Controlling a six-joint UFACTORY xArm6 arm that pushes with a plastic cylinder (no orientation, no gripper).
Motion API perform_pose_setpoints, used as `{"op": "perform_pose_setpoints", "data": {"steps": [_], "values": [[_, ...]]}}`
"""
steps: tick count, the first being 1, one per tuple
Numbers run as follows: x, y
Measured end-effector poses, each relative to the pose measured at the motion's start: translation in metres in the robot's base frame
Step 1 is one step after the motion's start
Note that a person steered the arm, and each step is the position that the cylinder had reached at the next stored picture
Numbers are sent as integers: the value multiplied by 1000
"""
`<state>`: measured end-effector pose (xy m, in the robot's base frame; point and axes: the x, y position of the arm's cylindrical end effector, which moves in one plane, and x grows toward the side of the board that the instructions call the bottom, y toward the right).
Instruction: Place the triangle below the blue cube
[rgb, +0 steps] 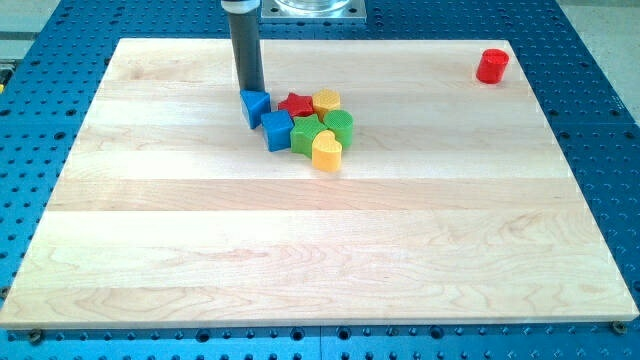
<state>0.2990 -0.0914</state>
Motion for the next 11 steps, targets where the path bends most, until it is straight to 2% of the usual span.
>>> {"op": "perform_pose_setpoints", "data": {"steps": [1, 2, 3, 4, 5, 6, 7, 9, 10, 11], "values": [[-27, -5], [-25, -8], [4, -23], [2, 12], [25, 24], [80, -52], [82, -68], [119, -23], [141, -62], [151, -34]]}}
